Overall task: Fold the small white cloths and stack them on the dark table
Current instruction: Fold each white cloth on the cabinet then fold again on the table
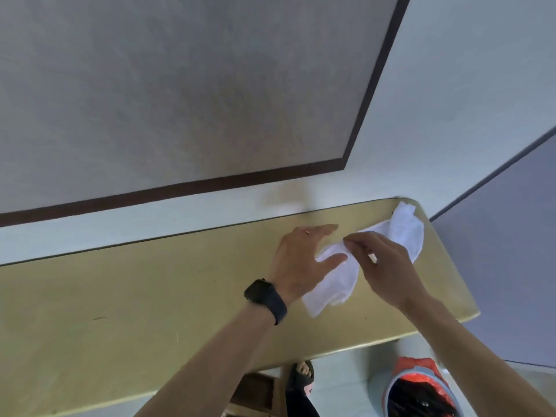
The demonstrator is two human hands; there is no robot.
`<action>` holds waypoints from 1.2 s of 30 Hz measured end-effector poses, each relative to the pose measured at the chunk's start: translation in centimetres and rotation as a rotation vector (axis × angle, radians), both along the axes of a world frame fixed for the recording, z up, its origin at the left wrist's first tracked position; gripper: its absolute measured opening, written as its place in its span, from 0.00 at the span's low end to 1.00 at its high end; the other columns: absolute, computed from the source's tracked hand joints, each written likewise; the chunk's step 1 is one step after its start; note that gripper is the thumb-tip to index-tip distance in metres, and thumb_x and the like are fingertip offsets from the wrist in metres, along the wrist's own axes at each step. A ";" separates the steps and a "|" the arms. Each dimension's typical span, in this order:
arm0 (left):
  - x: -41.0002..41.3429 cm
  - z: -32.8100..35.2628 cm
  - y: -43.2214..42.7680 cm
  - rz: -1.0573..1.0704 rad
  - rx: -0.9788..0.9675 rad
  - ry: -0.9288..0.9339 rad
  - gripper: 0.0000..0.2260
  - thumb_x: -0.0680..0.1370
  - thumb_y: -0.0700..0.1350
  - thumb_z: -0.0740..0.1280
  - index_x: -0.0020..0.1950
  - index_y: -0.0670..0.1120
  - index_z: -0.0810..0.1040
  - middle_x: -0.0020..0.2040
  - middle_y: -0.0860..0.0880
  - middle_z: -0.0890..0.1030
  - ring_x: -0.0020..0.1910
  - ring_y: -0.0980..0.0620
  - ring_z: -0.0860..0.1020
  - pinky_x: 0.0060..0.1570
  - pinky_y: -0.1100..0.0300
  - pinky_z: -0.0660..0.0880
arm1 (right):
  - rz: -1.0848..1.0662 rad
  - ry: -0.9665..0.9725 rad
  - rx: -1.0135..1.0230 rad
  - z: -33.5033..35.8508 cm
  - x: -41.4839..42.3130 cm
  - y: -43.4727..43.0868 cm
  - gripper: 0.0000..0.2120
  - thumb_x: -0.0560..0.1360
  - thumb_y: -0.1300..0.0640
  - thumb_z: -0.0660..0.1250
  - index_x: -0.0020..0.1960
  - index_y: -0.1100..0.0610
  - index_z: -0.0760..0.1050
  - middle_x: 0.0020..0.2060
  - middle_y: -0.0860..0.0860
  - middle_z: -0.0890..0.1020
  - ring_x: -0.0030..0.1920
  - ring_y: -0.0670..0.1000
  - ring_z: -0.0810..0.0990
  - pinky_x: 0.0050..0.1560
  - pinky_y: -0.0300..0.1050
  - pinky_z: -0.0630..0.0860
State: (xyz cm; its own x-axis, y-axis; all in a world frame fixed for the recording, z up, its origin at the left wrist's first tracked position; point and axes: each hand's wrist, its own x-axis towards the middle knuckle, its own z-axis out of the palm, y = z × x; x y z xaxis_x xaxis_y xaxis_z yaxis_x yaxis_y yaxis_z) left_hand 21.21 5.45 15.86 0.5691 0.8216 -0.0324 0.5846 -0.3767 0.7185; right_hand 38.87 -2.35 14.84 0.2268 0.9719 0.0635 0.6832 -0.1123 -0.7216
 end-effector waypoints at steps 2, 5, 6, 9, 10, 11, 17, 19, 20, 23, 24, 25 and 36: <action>-1.5 2.6 0.3 -0.026 0.058 -0.034 0.15 0.77 0.58 0.68 0.62 0.57 0.80 0.52 0.59 0.84 0.53 0.58 0.78 0.59 0.56 0.74 | -0.001 0.044 0.032 2.6 -2.2 0.2 0.05 0.78 0.55 0.68 0.51 0.47 0.81 0.44 0.37 0.82 0.47 0.40 0.80 0.49 0.30 0.72; -5.0 5.8 0.0 -0.012 0.060 -0.084 0.09 0.78 0.55 0.69 0.56 0.55 0.84 0.46 0.58 0.85 0.46 0.63 0.78 0.51 0.68 0.72 | -0.010 0.121 0.099 5.5 -6.0 -0.1 0.04 0.77 0.54 0.69 0.50 0.45 0.81 0.42 0.37 0.84 0.46 0.41 0.81 0.47 0.32 0.74; -6.4 6.9 -0.3 -0.006 0.043 -0.108 0.08 0.78 0.53 0.70 0.54 0.53 0.85 0.46 0.57 0.85 0.45 0.65 0.77 0.50 0.72 0.71 | -0.020 0.159 0.105 6.2 -7.3 -0.4 0.05 0.77 0.54 0.69 0.49 0.44 0.81 0.42 0.36 0.84 0.45 0.41 0.81 0.46 0.32 0.74; -10.7 9.3 -1.4 0.020 -0.063 -0.213 0.04 0.75 0.50 0.74 0.48 0.51 0.86 0.42 0.58 0.85 0.44 0.62 0.80 0.47 0.73 0.73 | -0.042 0.299 0.084 7.4 -11.8 -1.5 0.07 0.78 0.55 0.69 0.52 0.42 0.77 0.42 0.37 0.84 0.44 0.40 0.81 0.43 0.30 0.73; -12.2 10.0 -1.7 0.037 -0.094 -0.227 0.04 0.75 0.49 0.74 0.48 0.51 0.86 0.42 0.58 0.85 0.44 0.61 0.81 0.47 0.72 0.74 | -0.029 0.337 0.071 7.6 -13.2 -1.9 0.08 0.78 0.54 0.69 0.55 0.43 0.76 0.41 0.39 0.84 0.44 0.41 0.81 0.44 0.31 0.73; -13.6 10.4 -1.9 0.062 -0.124 -0.228 0.04 0.76 0.49 0.73 0.48 0.51 0.85 0.42 0.58 0.85 0.44 0.60 0.81 0.47 0.71 0.75 | -0.002 0.353 0.052 7.6 -14.7 -2.2 0.10 0.78 0.54 0.69 0.57 0.44 0.75 0.41 0.40 0.84 0.45 0.42 0.81 0.45 0.32 0.74; -21.9 12.7 -2.7 0.228 -0.238 -0.335 0.01 0.80 0.45 0.67 0.50 0.48 0.77 0.41 0.54 0.82 0.39 0.60 0.80 0.43 0.65 0.75 | 0.155 0.106 0.013 5.2 -22.8 -3.2 0.03 0.79 0.53 0.66 0.50 0.44 0.76 0.44 0.37 0.79 0.50 0.42 0.75 0.48 0.35 0.70; -24.6 12.9 -2.9 0.256 -0.232 -0.324 0.02 0.81 0.42 0.65 0.51 0.49 0.75 0.42 0.52 0.81 0.39 0.60 0.79 0.40 0.68 0.74 | 0.142 0.082 0.037 4.8 -24.8 -3.2 0.03 0.80 0.55 0.63 0.49 0.48 0.73 0.45 0.39 0.76 0.48 0.43 0.75 0.46 0.37 0.71; -26.0 12.8 -3.0 0.278 -0.205 -0.313 0.04 0.82 0.41 0.64 0.52 0.50 0.75 0.43 0.51 0.81 0.40 0.57 0.79 0.40 0.69 0.74 | 0.139 0.080 0.044 4.6 -25.6 -3.2 0.03 0.80 0.57 0.62 0.49 0.49 0.70 0.45 0.41 0.75 0.46 0.43 0.74 0.45 0.40 0.72; -29.8 12.4 -2.7 0.354 -0.123 -0.302 0.14 0.83 0.38 0.58 0.49 0.54 0.79 0.43 0.53 0.80 0.41 0.50 0.77 0.42 0.60 0.76 | 0.134 0.093 0.019 4.5 -27.7 -3.2 0.06 0.81 0.58 0.59 0.47 0.50 0.65 0.43 0.44 0.76 0.44 0.46 0.74 0.43 0.49 0.74; -30.9 12.4 -2.7 0.368 -0.126 -0.301 0.17 0.82 0.35 0.57 0.46 0.53 0.81 0.42 0.55 0.81 0.42 0.49 0.77 0.46 0.55 0.77 | 0.130 0.102 -0.002 4.4 -28.3 -3.2 0.06 0.81 0.58 0.59 0.47 0.50 0.65 0.42 0.44 0.76 0.44 0.46 0.75 0.43 0.51 0.75; -31.6 12.4 -2.7 0.367 -0.138 -0.298 0.19 0.81 0.33 0.57 0.44 0.51 0.82 0.42 0.56 0.82 0.44 0.49 0.78 0.50 0.52 0.78 | 0.122 0.119 -0.006 4.4 -28.9 -3.2 0.05 0.81 0.58 0.60 0.48 0.50 0.65 0.42 0.44 0.77 0.44 0.46 0.75 0.44 0.52 0.76; -36.3 15.5 -2.2 0.271 -0.099 -0.225 0.12 0.80 0.38 0.66 0.47 0.54 0.84 0.50 0.58 0.83 0.51 0.57 0.79 0.49 0.69 0.76 | 0.232 0.105 -0.040 5.2 -36.6 -1.7 0.14 0.77 0.48 0.67 0.36 0.51 0.71 0.36 0.47 0.74 0.36 0.45 0.72 0.38 0.44 0.69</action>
